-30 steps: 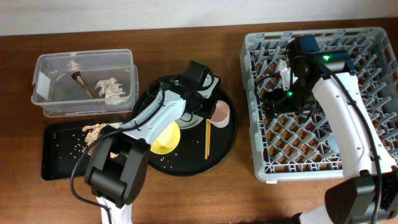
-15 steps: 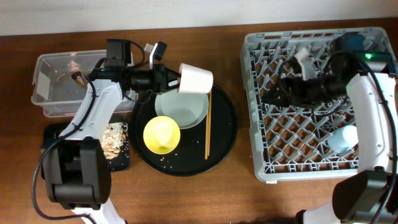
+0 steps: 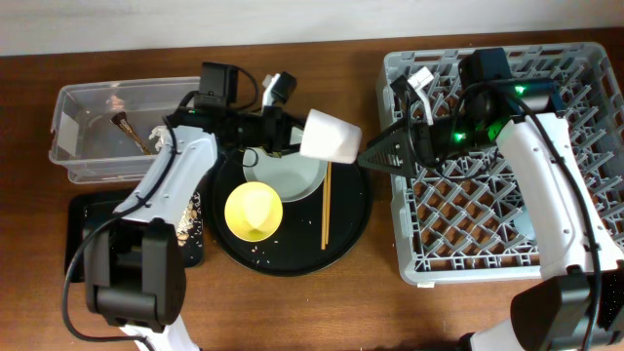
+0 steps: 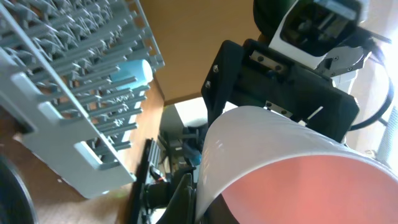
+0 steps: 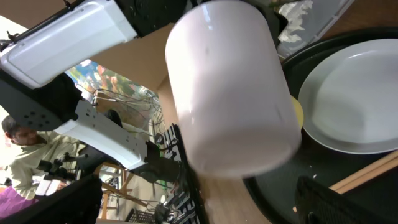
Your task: Sort waste into correct bins and load items into the dishwasher rack
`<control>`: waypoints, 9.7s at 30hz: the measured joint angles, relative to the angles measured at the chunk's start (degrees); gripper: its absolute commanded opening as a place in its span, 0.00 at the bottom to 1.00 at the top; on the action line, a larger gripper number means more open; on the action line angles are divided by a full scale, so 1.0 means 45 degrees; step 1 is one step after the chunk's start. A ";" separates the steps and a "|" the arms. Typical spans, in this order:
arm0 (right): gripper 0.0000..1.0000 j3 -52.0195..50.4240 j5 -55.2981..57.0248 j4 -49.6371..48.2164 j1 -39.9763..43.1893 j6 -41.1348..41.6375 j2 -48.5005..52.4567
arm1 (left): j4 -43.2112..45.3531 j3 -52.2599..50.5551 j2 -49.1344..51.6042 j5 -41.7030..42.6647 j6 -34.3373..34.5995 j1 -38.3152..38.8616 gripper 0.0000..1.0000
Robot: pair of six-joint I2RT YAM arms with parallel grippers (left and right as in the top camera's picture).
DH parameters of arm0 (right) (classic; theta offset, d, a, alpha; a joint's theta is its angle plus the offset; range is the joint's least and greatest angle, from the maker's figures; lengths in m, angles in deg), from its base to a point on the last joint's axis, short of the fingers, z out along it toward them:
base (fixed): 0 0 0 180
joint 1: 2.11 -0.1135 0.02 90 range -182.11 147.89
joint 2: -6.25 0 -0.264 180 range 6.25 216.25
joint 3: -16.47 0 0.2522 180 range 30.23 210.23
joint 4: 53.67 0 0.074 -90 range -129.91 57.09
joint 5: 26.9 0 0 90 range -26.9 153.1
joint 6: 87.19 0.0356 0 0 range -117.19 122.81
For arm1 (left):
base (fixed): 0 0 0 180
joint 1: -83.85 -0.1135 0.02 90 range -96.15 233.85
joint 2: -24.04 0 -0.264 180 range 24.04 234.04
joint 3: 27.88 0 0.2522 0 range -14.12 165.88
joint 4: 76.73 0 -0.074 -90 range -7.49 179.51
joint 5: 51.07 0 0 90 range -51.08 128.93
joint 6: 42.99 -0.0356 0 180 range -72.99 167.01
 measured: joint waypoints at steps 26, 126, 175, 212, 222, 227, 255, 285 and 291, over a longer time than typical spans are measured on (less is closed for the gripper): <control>0.66 0.0000 0.0146 -0.1472 0.0005 -0.0019 0.0000 | 0.3667 0.0005 -0.0005 0.0267 0.6135 0.1117 0.00; 0.83 -0.0403 1.3595 -0.2715 -0.5513 1.1064 0.5003 | -0.9078 0.0185 -0.3891 -1.9326 -0.0923 -0.3317 0.99; 0.17 -0.2195 1.4542 -0.1661 -0.0899 0.6742 0.2244 | -0.9024 0.0185 -0.3891 -1.9322 -0.0923 -0.3317 0.99; 0.55 -0.5348 1.4989 -0.7752 -0.6572 1.3119 0.3011 | -0.8942 0.0185 -0.3891 -1.9307 -0.0918 -0.3317 0.99; 0.04 -0.5353 1.5518 -0.7378 -0.6572 1.4722 0.3070 | -0.8942 0.0185 -0.3891 -1.9137 -0.0918 -0.3317 0.99; 0.04 -0.4750 1.5008 -0.6071 -0.6533 1.4090 0.3050 | -0.8947 0.0185 -0.3895 -1.9122 -0.0923 -0.3317 0.99; 0.77 0.0772 1.2211 -0.2540 -0.1860 0.7407 0.0277 | -0.8927 0.0185 -0.3891 -1.9079 -0.0918 -0.3317 0.99; 0.04 0.2079 1.4868 -0.3016 -0.5338 1.0297 0.3410 | -0.9136 0.0185 -0.3895 -2.0881 0.0505 -0.3925 0.99; 0.04 0.2603 2.4203 -0.6101 -0.1724 0.9690 0.2127 | -0.8816 0.0185 -0.3895 -2.0847 0.0510 -0.3925 0.99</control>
